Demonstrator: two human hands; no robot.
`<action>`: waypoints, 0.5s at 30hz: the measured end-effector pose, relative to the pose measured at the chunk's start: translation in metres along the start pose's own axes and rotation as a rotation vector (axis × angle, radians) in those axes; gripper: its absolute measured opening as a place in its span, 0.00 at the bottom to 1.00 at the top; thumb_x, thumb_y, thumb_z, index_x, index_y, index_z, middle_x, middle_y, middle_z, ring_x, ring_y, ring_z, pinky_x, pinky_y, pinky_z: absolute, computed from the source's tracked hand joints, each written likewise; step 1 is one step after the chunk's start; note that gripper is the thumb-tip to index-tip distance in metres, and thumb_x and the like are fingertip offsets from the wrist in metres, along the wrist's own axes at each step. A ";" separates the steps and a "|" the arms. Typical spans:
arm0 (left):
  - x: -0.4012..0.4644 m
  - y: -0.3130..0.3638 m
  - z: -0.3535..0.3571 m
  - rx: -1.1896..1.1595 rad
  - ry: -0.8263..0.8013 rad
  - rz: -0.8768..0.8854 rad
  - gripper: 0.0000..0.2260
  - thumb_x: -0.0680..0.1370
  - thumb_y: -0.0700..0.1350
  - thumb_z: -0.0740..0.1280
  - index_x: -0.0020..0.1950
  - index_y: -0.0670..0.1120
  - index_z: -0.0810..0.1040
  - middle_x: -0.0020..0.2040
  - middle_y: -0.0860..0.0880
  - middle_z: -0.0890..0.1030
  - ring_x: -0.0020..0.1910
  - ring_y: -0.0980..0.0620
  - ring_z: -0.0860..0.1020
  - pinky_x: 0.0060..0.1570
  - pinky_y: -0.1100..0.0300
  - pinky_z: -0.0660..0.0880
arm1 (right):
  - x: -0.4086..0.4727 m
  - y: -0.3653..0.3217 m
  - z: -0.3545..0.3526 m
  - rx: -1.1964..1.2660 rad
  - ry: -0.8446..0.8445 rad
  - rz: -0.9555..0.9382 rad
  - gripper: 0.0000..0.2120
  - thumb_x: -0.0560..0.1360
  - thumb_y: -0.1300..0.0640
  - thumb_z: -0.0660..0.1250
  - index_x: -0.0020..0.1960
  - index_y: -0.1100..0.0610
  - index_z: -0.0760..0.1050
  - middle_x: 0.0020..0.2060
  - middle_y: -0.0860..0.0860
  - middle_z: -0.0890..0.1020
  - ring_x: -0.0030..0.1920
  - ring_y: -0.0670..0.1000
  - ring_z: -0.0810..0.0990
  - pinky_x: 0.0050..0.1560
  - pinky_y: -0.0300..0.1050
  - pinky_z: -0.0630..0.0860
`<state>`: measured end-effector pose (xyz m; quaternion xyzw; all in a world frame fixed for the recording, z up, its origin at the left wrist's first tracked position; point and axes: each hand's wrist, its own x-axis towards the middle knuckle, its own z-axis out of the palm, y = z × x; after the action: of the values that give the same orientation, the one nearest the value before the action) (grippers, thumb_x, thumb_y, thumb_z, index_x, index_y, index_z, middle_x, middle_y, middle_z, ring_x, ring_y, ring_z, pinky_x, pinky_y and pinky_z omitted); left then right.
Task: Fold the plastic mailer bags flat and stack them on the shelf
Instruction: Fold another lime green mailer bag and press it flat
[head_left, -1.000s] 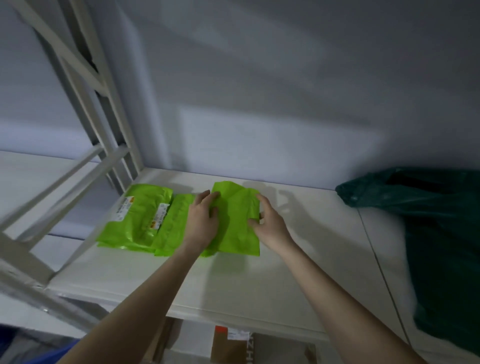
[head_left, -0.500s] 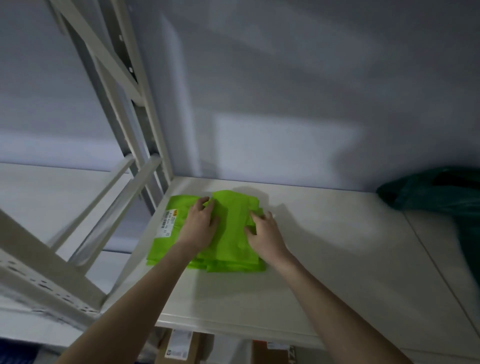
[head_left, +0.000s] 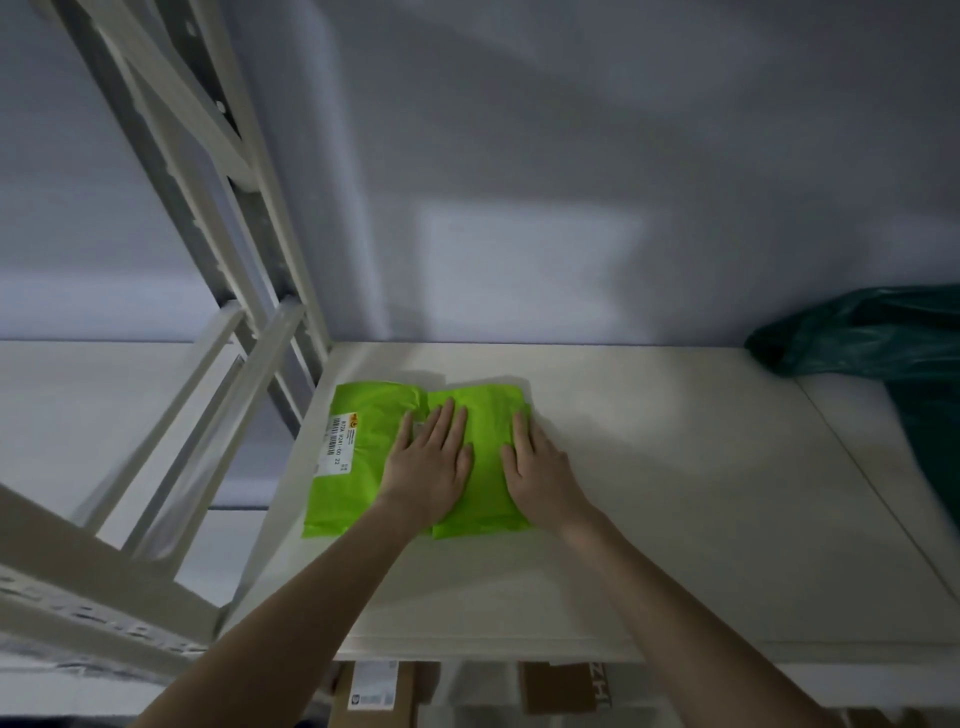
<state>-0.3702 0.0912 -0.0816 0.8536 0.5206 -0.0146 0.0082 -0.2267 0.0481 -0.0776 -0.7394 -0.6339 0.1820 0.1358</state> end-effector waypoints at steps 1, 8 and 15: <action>0.000 0.000 -0.003 0.009 -0.009 0.001 0.40 0.67 0.56 0.23 0.78 0.47 0.43 0.78 0.49 0.45 0.77 0.53 0.46 0.72 0.48 0.37 | 0.000 0.000 0.000 -0.028 -0.006 0.010 0.36 0.75 0.40 0.36 0.77 0.59 0.48 0.75 0.60 0.56 0.72 0.59 0.61 0.66 0.57 0.63; -0.002 -0.008 -0.025 -0.094 0.021 0.013 0.26 0.81 0.57 0.46 0.76 0.48 0.54 0.78 0.53 0.50 0.76 0.53 0.49 0.73 0.45 0.43 | -0.001 0.003 -0.018 0.089 0.077 -0.004 0.27 0.80 0.51 0.55 0.76 0.54 0.52 0.75 0.59 0.55 0.73 0.60 0.57 0.70 0.50 0.57; 0.002 0.013 -0.046 -0.156 0.127 0.089 0.35 0.74 0.64 0.37 0.77 0.50 0.50 0.78 0.54 0.47 0.77 0.54 0.45 0.73 0.48 0.42 | -0.016 0.018 -0.051 0.046 0.203 -0.001 0.26 0.80 0.51 0.55 0.76 0.54 0.54 0.75 0.55 0.57 0.73 0.57 0.58 0.69 0.51 0.59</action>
<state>-0.3566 0.0884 -0.0356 0.8719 0.4811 0.0805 0.0419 -0.1906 0.0311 -0.0383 -0.7504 -0.6128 0.1205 0.2164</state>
